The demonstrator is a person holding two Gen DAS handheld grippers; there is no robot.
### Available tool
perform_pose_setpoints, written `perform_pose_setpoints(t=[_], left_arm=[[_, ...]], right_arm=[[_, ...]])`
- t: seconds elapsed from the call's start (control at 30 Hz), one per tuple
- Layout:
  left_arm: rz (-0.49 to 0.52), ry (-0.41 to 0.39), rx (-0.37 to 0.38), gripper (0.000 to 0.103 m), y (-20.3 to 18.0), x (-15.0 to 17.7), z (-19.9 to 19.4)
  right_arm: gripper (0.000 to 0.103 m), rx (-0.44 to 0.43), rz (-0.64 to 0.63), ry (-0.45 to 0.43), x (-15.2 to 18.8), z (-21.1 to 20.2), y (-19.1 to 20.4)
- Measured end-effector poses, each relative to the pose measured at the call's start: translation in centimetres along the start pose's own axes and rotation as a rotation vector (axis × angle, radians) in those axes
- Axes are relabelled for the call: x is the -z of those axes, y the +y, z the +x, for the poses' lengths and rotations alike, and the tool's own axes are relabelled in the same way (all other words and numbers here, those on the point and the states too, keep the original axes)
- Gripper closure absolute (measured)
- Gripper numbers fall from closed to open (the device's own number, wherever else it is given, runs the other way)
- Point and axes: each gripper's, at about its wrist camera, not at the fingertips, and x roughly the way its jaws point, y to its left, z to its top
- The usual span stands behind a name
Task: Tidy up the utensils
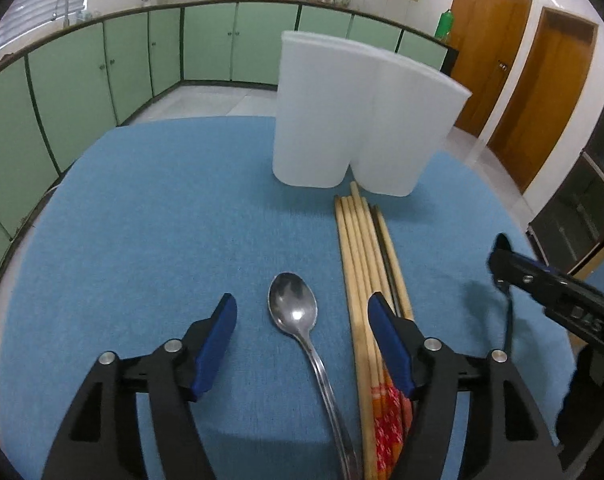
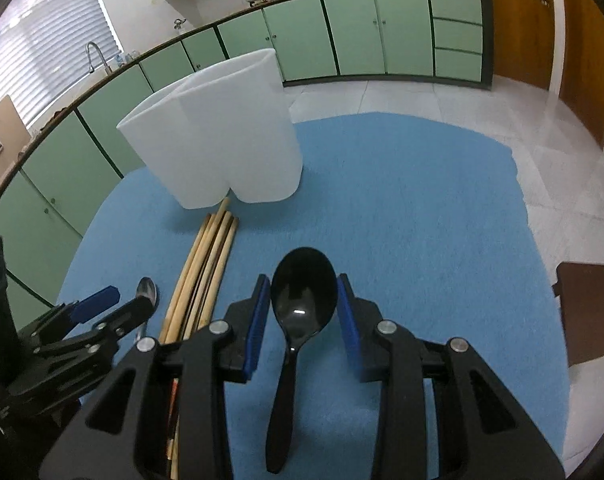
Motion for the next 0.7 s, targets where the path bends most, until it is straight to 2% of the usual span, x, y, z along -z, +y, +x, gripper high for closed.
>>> perform_pose_setpoints(t=[0.17, 0.4, 0.47, 0.53, 0.6, 0.7], left_arm=[[-0.022, 0.029, -0.046, 0.036, 0.4, -0.4, 1.6], [0.005, 0.037, -0.101, 0.037, -0.3, -1.0, 2.3], [0.009, 0.036, -0.117, 0.043, -0.5, -0.7, 2.2], [0.007, 0.029, -0.116, 0.063, -0.4, -0.3, 2.1], [-0.008, 0.021, -0.098, 0.075, -0.1, -0.1, 1.9], [-0.008, 0.011, -0.085, 0.075, 0.0, 0.0, 1.8]], right_arm=[[0.071, -0.008, -0.001, -0.012, 0.3, -0.3, -0.3], [0.071, 0.005, -0.001, -0.002, 0.4, 0.3, -0.3], [0.071, 0.006, 0.002, 0.003, 0.4, 0.4, -0.4], [0.071, 0.012, -0.004, 0.011, 0.5, 0.7, -0.3], [0.071, 0.013, -0.002, 0.017, 0.5, 0.8, -0.3], [0.071, 0.015, 0.006, 0.027, 0.7, 1.1, -0.3]])
